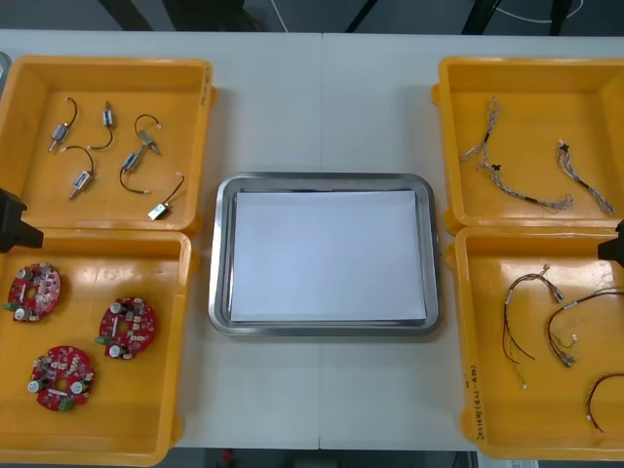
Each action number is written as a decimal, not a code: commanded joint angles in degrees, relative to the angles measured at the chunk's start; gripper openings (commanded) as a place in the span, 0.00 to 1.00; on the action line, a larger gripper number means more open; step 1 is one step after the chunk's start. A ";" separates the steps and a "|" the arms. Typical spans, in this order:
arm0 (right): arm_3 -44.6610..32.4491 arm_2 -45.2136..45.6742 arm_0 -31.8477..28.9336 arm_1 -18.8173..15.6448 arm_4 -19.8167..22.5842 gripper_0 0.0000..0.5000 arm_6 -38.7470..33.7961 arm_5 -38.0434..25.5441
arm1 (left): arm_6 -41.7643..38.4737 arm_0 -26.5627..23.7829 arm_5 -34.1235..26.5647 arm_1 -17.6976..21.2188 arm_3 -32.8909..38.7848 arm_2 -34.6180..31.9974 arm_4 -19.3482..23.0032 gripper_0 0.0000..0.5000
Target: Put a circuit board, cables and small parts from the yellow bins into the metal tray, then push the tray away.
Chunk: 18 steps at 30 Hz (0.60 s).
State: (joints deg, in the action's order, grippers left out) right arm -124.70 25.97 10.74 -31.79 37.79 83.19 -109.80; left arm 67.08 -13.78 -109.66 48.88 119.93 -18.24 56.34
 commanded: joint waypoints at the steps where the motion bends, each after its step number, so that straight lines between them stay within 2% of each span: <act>1: -1.78 -0.65 -0.81 0.41 -0.44 1.00 -2.50 -0.20 | 4.73 0.60 -0.34 -0.54 1.45 -0.83 -0.44 1.00; 18: -1.78 -0.65 -0.81 0.41 -0.44 1.00 -2.50 -0.20 | 4.73 0.60 -0.34 -0.54 1.45 -0.83 -0.44 1.00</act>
State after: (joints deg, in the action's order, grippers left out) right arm -124.70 25.97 10.74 -31.79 37.79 83.19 -109.80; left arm 67.08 -13.78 -109.66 48.88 119.93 -18.24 56.34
